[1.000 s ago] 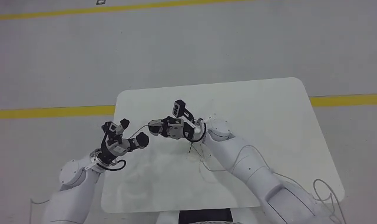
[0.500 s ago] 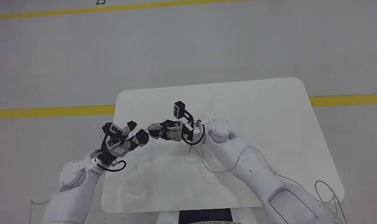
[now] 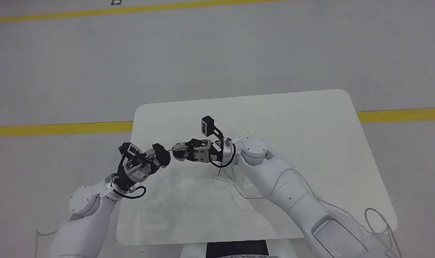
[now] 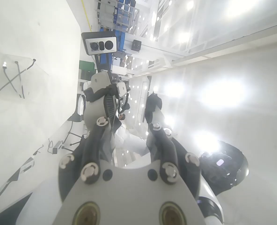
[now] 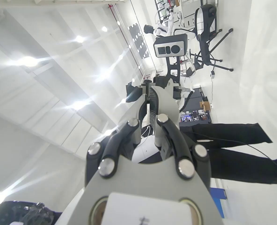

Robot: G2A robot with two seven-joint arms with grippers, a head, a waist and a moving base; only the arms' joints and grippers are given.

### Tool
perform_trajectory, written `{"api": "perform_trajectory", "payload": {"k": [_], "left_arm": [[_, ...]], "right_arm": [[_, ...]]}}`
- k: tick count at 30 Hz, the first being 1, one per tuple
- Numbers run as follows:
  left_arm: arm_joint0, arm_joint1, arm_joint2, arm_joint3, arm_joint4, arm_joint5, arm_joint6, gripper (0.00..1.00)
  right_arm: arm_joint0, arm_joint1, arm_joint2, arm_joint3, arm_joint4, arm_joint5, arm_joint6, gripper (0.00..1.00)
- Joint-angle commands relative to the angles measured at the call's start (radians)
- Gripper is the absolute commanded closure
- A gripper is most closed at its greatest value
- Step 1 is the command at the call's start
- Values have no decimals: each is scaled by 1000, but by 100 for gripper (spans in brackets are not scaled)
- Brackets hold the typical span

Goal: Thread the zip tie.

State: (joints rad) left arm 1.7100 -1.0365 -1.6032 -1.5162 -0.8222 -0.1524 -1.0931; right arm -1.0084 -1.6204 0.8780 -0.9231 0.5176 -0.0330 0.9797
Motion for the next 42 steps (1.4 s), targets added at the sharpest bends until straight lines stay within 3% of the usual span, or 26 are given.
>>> {"api": "perform_trajectory", "payload": {"k": [1, 18, 42], "left_arm": [[0, 0, 2, 1, 4, -2, 2, 80], [-3, 1, 23, 6, 17, -2, 18, 93], [-2, 6, 32, 5, 28, -7, 17, 95]], "right_arm": [[0, 2, -1, -3, -7, 0, 0, 100], [-11, 21, 6, -41, -41, -8, 13, 100], [-1, 27, -24, -45, -43, -11, 22, 100]]}}
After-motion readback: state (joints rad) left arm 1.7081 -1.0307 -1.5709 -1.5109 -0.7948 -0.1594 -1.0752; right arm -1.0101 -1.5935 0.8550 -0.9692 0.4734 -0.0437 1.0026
